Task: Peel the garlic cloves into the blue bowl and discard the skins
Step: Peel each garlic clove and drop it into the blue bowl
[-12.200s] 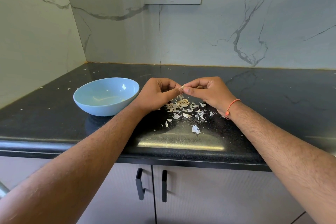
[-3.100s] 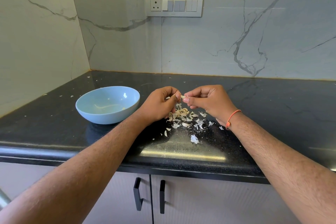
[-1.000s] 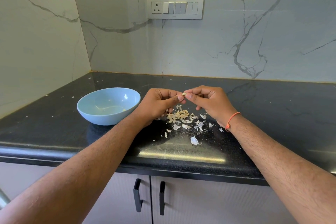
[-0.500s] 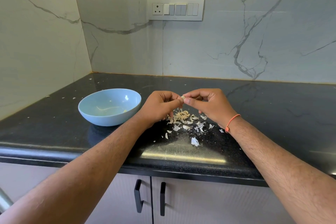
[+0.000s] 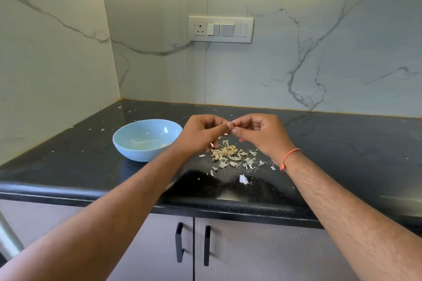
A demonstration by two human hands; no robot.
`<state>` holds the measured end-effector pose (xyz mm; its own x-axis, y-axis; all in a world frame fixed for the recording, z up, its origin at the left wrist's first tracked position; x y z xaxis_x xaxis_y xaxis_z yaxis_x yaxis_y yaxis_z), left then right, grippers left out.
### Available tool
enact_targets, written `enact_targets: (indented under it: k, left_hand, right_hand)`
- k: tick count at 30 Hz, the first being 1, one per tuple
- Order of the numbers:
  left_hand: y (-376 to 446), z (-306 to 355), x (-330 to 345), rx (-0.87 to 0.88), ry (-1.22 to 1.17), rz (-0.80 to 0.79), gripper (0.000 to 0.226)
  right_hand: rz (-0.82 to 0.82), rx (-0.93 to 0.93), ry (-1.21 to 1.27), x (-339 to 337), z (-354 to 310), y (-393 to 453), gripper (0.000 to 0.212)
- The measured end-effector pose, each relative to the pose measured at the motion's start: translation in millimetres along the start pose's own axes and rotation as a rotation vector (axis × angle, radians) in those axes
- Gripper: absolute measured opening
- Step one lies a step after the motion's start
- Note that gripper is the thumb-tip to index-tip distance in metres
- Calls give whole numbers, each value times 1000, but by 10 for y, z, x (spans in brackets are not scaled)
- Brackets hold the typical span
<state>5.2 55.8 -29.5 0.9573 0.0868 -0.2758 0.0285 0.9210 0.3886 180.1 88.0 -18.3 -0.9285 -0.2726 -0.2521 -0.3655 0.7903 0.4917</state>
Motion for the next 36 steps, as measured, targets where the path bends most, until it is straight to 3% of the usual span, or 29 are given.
enact_targets:
  k: [4,10,20,28,33,36]
  left_hand:
    - [-93,252,-269,-13,29,-50,10]
    - [-327,438,-965,-58,231,26,11]
    - [-648,173,-1645,-81,774,125,11]
    - [-542,192,-1362,-39,888,76,14]
    - [-419,299,-758,99,1014,-6,19]
    - [-345,337,-341,167,1051,-78,22]
  right_hand:
    - [-29,19,51,144,-237,45,21]
    - [-68,45,45,714,-477,169,15]
    - [-101,32,-331,1631,-332,350,8]
    - [-139,45,-490,1241,-384,223,9]
    - [-237,100,-717,717,-237,7,11]
    - [-291,171,-875,412,-89,-101,24]
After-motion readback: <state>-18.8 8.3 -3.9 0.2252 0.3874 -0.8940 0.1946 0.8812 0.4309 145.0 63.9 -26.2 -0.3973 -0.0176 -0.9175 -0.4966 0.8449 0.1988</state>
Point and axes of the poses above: each hand's wrist, its own y-axis towards the middle knuckle, its own x-axis out of the palm, z = x × y, the point moved 7 cm from there along y, towards the middle knuckle
